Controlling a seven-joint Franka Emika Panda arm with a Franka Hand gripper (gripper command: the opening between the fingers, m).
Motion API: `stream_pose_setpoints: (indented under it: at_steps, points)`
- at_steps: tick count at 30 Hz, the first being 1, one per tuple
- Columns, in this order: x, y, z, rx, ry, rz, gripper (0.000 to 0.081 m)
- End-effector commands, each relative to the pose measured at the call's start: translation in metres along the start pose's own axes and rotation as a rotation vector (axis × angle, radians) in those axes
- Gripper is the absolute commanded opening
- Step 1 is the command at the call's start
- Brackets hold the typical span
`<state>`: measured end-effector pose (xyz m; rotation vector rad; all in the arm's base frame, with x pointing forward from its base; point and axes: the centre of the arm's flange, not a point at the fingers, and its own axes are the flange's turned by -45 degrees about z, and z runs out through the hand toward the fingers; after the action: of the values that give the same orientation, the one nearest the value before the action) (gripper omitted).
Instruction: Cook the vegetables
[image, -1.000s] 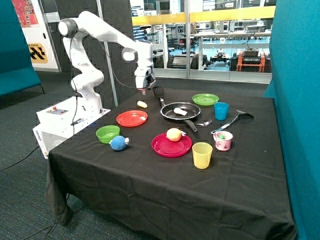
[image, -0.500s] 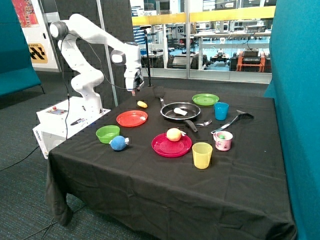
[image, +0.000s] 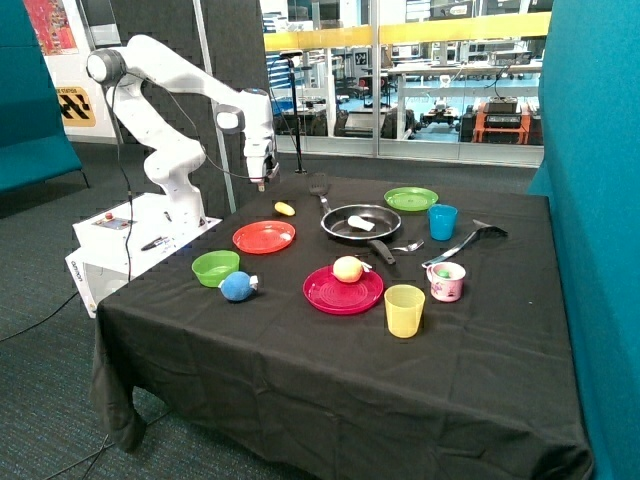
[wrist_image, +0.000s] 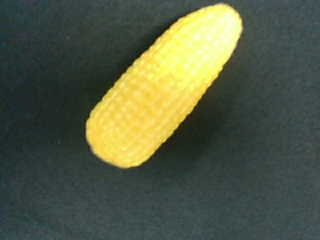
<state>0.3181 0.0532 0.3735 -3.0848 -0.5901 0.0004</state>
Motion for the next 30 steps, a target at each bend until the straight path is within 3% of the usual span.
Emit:
stream_pose_setpoints:
  at_steps: [1,13,30]
  points:
    - [-0.004,-0.011,0.013,-0.0009,0.0001,0.043,0.0635]
    - [0.011,-0.049,0.032,-0.0009,0.0001,0.052,0.0635]
    - [0.035,-0.027,0.055,-0.0009,0.0002,0.314,0.064]
